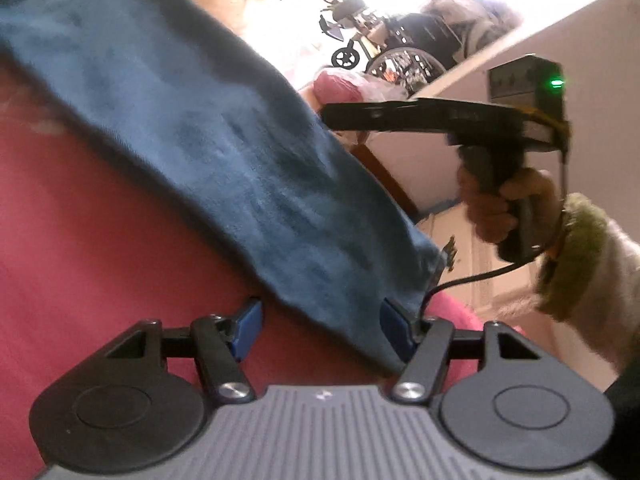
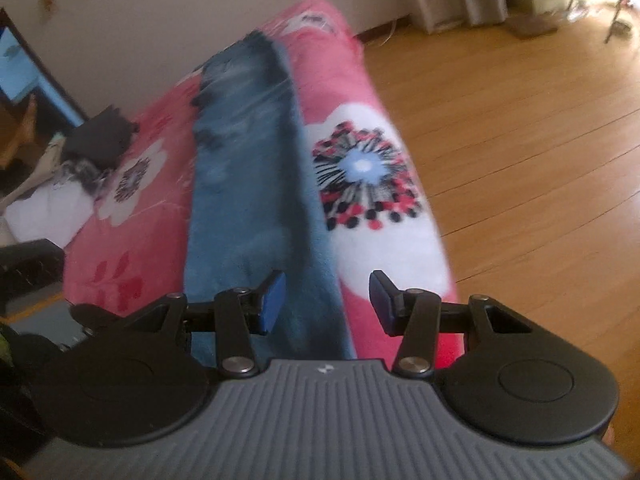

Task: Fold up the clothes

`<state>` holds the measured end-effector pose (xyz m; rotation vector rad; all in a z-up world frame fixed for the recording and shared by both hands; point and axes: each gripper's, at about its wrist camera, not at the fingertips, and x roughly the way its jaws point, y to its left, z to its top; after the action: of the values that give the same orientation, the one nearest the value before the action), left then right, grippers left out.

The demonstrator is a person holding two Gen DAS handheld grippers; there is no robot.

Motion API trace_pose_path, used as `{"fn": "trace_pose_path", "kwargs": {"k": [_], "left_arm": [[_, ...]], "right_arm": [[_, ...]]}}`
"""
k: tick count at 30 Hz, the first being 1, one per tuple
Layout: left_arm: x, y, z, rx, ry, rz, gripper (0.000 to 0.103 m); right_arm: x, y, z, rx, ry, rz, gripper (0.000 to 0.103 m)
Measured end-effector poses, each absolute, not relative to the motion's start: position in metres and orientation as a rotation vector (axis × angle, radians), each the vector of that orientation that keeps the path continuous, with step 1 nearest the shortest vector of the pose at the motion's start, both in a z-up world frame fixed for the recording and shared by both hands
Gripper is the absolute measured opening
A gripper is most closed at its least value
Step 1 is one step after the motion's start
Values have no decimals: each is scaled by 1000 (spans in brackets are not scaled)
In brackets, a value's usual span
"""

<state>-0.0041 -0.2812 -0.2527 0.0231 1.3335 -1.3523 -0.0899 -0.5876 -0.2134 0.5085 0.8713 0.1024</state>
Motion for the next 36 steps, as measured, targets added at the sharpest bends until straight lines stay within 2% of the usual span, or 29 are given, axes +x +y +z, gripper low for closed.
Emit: {"fn": "trace_pose_path", "kwargs": {"k": [6,14,16,18,23,24,26,28,30,33,36], "left_arm": [[-15,-285,-262,-12,1367,-1354,65],[-23,-288,-266,-40,1363,-1355,64],[-25,-290,-268,-50,1365,-1370,64],[-27,-292,-269,-49,1359,-1378,64],[-34,-297,-269,-19,1328,-1391,64],[-37,-297,-268,-7,1318,-1394,63],[-42,-298,-265,27,1287,-1394,53],[-40,-296,-262,31,1280,-1376,33],[-32,-293,-260,-4,1296,-1362,21],[-17,-281,-252,-86,1302,-1357,20],[1,-262,-237,-143,1271,-1368,28]], "right_arm": [[-73,-600,-236,626,934,187,49],[-121,-607,-245,789,949,222,48],[-141,-608,-244,843,956,235,43],[-160,-605,-244,860,980,239,33],[-198,-601,-246,907,1021,224,23],[-202,-601,-247,917,1022,223,21],[-206,-600,-248,930,1021,228,17],[-204,-598,-245,931,1013,253,12],[-199,-593,-235,944,985,300,10],[-190,-585,-218,960,938,370,9],[-177,-580,-201,983,877,431,9]]}}
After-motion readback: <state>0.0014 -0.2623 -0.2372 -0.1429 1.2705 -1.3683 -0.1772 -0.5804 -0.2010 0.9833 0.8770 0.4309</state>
